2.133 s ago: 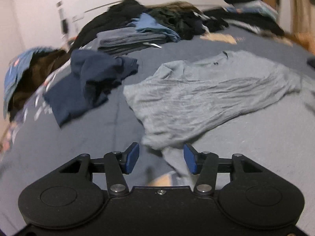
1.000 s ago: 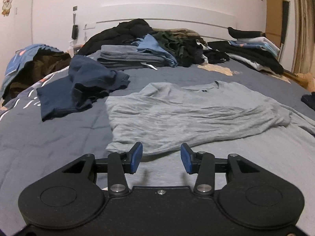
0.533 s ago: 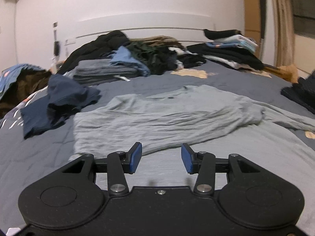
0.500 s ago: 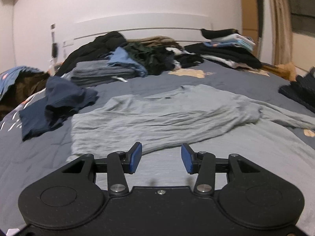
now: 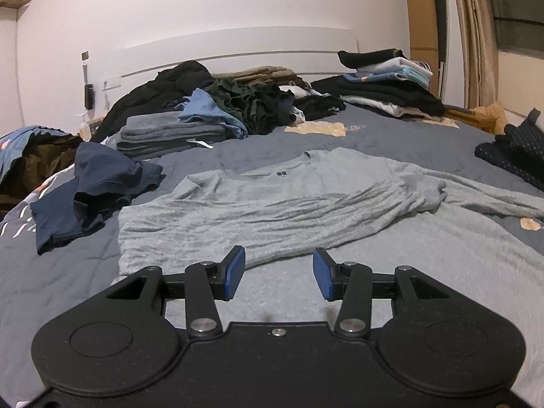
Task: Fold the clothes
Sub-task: 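Move both grippers back above the spread grey shirt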
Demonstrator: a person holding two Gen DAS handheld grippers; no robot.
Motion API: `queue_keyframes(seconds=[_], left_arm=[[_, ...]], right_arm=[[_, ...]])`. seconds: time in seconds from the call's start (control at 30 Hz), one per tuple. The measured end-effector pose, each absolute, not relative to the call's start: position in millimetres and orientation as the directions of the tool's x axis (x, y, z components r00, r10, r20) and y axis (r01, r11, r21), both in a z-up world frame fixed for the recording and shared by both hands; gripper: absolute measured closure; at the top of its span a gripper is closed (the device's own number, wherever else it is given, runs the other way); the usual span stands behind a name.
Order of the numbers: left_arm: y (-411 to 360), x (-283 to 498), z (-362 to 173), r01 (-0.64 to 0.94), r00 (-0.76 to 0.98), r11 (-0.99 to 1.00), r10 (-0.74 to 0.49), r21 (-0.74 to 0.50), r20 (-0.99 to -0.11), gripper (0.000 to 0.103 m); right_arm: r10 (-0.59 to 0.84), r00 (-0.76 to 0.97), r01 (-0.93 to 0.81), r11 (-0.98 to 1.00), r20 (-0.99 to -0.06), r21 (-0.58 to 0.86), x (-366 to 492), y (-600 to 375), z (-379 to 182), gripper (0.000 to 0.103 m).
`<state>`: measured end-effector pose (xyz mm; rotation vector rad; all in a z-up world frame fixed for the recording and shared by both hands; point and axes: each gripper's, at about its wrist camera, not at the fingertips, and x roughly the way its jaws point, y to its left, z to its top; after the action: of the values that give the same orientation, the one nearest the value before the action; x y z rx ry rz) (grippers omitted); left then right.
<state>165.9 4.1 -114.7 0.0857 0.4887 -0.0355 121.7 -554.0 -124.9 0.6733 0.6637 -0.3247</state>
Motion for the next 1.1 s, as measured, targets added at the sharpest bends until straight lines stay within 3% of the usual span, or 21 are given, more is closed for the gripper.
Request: queue_keyframes(seconds=[0.2,0.6,0.73,0.83,0.9,1.1], left_arm=[[13,166,-106,0.038,0.887,0.999,-0.016,0.038,-0.461,0.059],[71,164,-81,-0.089,0.903,0.992,0.045,-0.084,-0.427,0.059],[95,164,-77,-0.114,0.898,0.985,0.046,-0.129,-0.438,0.052],[102,164,-81,-0.073,0.891,0.990,0.011,-0.119,-0.453,0.051],[101,162,-84,-0.013,0.885,0.996,-0.028,-0.084,-0.464,0.051],[80,152,-102,0.212,0.864,0.975,-0.156,0.066,-0.479,0.051]], right_arm=[[0.012,0.853,0.292,0.817,-0.522,0.497,123,-507,-78,0.101],[0.388,0.789,-0.254,0.912,-0.477,0.321,200,-251,-17,0.101],[0.545,0.638,-0.481,0.834,-0.544,0.271,208,-156,-21,0.101],[0.548,0.517,-0.577,0.791,-0.658,0.205,202,-108,-53,0.097],[0.540,0.480,-0.598,0.778,-0.692,0.193,195,-103,-68,0.097],[0.495,0.529,-0.549,0.819,-0.690,0.166,194,-147,-74,0.077]])
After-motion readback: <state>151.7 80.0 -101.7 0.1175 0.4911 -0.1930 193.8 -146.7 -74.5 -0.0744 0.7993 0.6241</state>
